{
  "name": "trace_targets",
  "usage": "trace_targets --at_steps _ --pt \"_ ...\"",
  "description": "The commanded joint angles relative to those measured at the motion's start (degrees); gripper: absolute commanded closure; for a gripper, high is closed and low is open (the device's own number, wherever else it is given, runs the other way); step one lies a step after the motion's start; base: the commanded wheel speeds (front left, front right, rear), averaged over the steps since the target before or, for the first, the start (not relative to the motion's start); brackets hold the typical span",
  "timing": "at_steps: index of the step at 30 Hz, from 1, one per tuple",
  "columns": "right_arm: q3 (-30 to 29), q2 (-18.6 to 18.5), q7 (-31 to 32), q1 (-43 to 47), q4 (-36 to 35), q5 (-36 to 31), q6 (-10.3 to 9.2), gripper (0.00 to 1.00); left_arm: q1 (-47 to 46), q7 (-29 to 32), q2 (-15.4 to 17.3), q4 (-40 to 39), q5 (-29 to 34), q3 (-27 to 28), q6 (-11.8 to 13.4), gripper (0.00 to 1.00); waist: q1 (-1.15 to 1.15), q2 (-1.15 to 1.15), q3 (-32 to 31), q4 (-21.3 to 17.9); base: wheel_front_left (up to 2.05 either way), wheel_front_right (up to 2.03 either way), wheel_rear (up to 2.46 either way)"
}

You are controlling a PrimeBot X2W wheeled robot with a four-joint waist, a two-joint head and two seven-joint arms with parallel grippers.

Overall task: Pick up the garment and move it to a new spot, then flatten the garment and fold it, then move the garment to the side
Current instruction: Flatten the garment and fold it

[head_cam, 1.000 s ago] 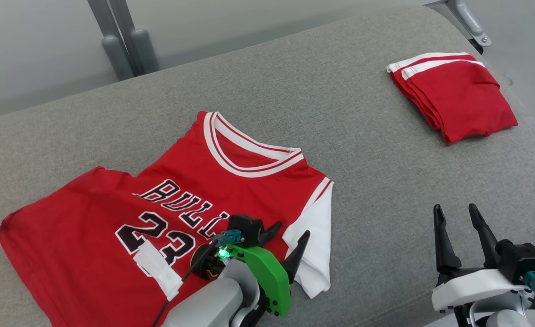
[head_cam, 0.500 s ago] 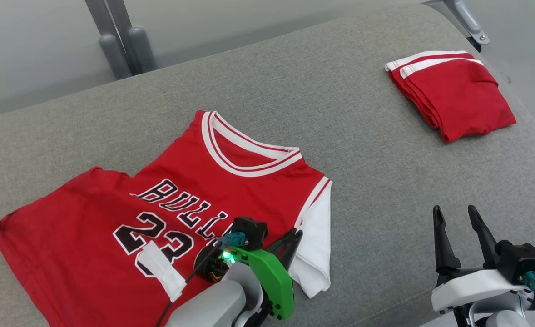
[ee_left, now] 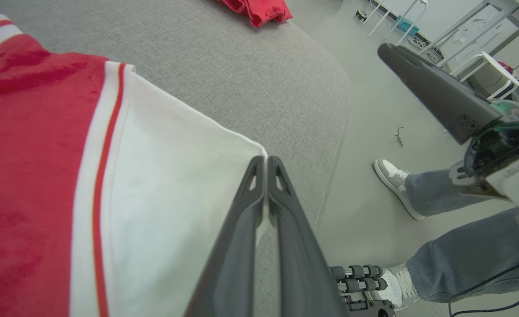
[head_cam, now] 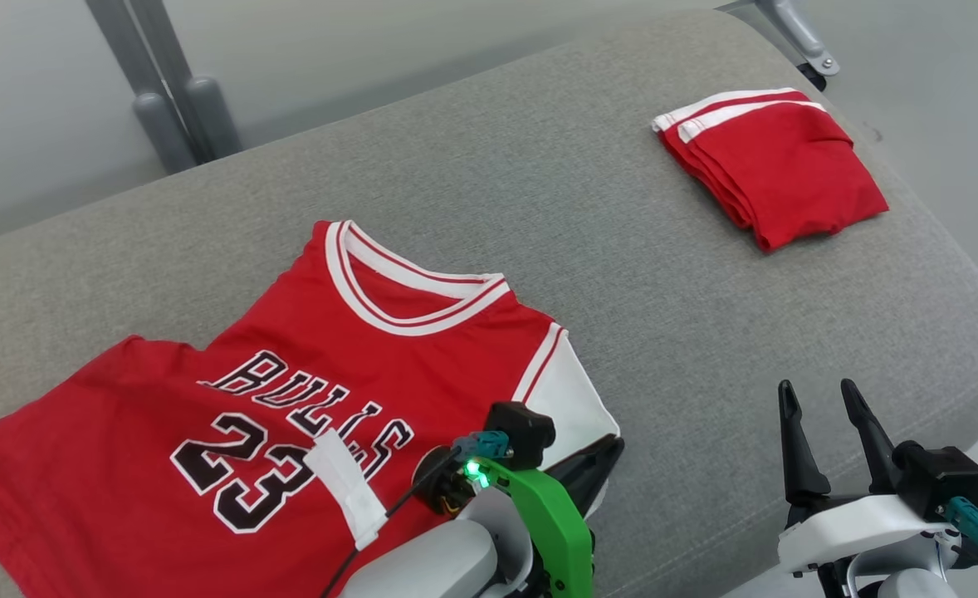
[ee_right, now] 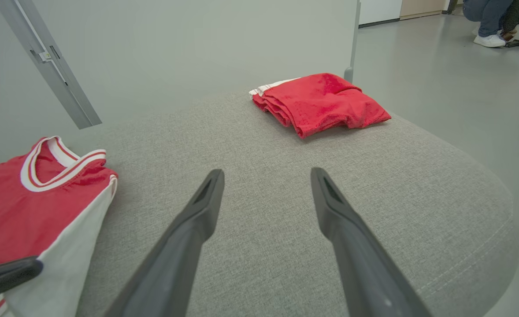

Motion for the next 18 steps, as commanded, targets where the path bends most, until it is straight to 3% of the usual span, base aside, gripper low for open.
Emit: trace_targets --at_steps 1,2,3,4,9,14,16,18 --pt "0.3 -0.1 0.0 -0.2 0.1 0.6 0.00 0.00 -0.6 0.2 0.2 -1.4 0.6 -0.4 0.5 1.00 0.00 0.00 0.1 -2.5 0.00 0.00 0.00" --pt "0.6 -0.1 0.0 -0.2 0.3 0.7 0.00 0.00 -0.3 0.1 0.2 -2.4 0.2 -0.6 0.8 0.89 0.00 0.00 0.3 -3.3 0.00 0.00 0.00" --pt "0.7 -0.1 0.0 -0.3 0.3 0.9 0.00 0.00 -0.2 -0.3 0.2 -2.9 0.0 -0.7 0.9 0.67 0.00 0.00 0.4 -3.8 0.00 0.00 0.00" --pt "0.9 -0.1 0.0 -0.3 0.3 1.2 0.00 0.00 0.3 -0.5 0.2 -3.7 -1.1 -0.7 0.8 0.00 0.00 0.00 0.6 -4.5 0.00 0.00 0.00" --pt "1.1 -0.1 0.0 -0.1 0.1 2.1 0.00 0.00 -0.2 -2.0 0.2 -4.2 -3.2 -0.7 1.8 0.00 0.00 0.00 1.6 -6.5 0.00 0.00 0.00" --pt "-0.3 0.0 0.0 0.8 -0.2 2.4 0.00 0.00 -2.0 -3.6 0.3 -5.6 -4.5 0.8 2.6 0.00 0.00 0.00 2.1 -4.6 0.00 0.00 0.00" --pt "-0.8 -0.1 0.0 0.9 -0.3 2.4 0.00 0.00 -2.3 -4.1 2.0 -5.8 -4.8 2.5 3.5 0.00 0.00 0.00 2.0 -3.0 0.00 0.00 0.00" --pt "-0.9 -0.1 0.0 0.9 -0.3 2.0 0.00 0.00 -2.9 -4.4 5.8 -5.9 -4.6 4.3 5.3 0.00 0.00 0.00 1.7 -1.4 0.00 0.00 0.00"
